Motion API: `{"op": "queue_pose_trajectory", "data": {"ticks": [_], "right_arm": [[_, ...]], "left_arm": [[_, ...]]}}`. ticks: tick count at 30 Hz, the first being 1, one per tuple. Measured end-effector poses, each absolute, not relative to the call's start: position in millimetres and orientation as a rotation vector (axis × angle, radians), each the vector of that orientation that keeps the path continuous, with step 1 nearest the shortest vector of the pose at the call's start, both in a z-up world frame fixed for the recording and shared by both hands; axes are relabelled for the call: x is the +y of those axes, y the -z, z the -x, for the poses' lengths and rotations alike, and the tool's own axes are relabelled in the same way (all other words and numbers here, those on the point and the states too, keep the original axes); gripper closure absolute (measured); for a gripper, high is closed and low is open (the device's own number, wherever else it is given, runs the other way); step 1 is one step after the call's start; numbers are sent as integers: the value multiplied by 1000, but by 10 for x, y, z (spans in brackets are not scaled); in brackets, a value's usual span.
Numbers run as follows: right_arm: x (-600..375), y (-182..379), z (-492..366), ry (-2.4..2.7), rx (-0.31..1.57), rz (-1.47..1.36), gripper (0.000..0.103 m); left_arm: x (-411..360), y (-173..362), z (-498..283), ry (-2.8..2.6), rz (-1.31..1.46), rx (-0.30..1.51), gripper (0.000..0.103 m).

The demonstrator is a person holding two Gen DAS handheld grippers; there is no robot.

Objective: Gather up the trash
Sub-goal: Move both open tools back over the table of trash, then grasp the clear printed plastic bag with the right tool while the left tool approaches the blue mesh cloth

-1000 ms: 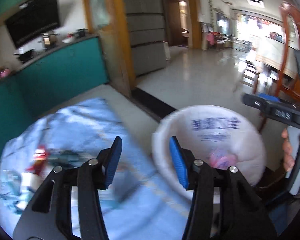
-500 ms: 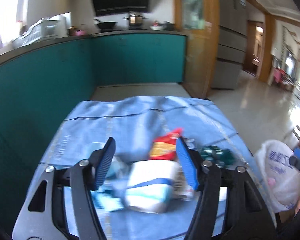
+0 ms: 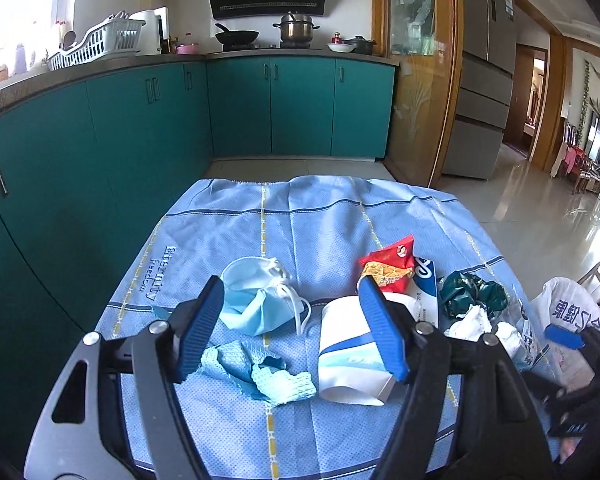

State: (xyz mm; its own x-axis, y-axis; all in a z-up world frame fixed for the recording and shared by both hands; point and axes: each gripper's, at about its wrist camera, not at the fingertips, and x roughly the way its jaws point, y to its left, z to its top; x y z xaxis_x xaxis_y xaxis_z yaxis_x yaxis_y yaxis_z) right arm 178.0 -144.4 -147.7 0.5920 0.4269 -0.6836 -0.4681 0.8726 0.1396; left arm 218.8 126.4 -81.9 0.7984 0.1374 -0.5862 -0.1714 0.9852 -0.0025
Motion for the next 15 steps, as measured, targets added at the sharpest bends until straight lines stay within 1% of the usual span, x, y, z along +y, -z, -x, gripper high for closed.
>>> {"op": "queue_pose_trajectory", "data": {"ticks": [8, 15], "right_arm": [[-1236, 1500, -1621, -632, 782, 131, 15], [-1340, 1491, -1701, -547, 773, 110, 15]], "left_arm": [[1257, 852, -2199, -176, 55, 637, 30], [1248, 883, -2197, -180, 50, 645, 28]]}}
